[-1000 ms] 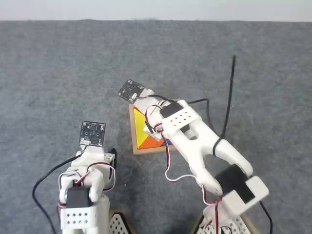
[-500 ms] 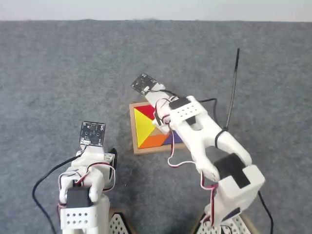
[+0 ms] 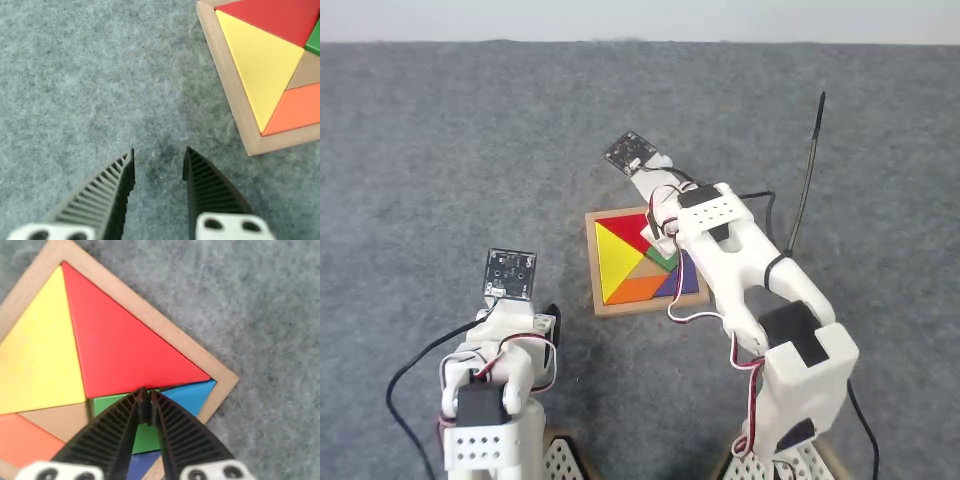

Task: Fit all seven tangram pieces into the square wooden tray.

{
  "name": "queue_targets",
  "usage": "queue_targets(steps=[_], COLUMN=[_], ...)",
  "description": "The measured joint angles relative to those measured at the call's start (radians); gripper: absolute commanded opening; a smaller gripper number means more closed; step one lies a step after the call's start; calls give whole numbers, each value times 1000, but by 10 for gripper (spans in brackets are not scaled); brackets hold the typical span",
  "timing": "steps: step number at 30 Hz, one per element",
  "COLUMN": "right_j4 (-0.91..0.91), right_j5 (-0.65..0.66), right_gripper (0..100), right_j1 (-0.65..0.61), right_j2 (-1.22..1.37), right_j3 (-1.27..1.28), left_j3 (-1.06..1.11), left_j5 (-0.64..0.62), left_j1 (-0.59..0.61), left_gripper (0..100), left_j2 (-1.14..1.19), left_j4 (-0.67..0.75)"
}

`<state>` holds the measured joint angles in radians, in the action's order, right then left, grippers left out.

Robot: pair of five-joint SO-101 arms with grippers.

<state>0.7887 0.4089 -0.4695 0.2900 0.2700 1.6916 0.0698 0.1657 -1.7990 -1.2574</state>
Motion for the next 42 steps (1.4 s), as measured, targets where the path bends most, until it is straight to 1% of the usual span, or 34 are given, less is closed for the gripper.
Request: queue_targets(steps=[9,13,18,21,29,37,42], right_j4=[17,77,31,-8,-49,-54,-54], right_j5=[18,18,3,3,3,3,3], right_gripper=[7,7,7,7,7,7,7], right_j1=[2,11,3,5,5,57,60], right_j2=[-18,-117,-229,-229,-206,-206,-206], right_j3=[-6,-3,117,187,192,192,192], left_j3=[0,0,0,0,0,0,0], left_j5=[0,0,0,0,0,0,0], left_j1=[0,0,0,0,0,0,0], left_gripper=[153,153,153,153,153,153,153], left_j2=[0,0,0,0,0,0,0], left_j4=[0,0,0,0,0,0,0])
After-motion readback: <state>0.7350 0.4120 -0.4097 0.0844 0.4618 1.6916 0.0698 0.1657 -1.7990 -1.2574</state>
